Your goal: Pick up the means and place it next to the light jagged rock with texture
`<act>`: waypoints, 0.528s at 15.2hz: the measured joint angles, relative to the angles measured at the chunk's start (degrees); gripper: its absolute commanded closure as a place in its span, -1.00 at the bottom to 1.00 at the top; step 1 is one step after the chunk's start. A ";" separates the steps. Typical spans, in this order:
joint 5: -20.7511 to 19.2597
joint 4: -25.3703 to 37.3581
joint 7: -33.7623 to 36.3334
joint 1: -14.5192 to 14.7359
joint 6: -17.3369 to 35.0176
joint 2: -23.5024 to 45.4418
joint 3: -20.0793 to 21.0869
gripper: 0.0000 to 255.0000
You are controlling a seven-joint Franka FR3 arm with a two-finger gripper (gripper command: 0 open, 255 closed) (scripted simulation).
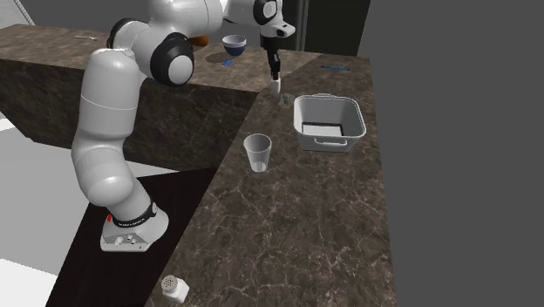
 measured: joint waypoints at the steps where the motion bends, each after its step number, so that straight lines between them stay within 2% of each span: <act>1: -0.04 -0.66 0.02 -0.10 0.78 0.11 -0.04 1.00; 8: -0.33 -5.47 0.56 -0.59 5.89 0.50 -0.22 1.00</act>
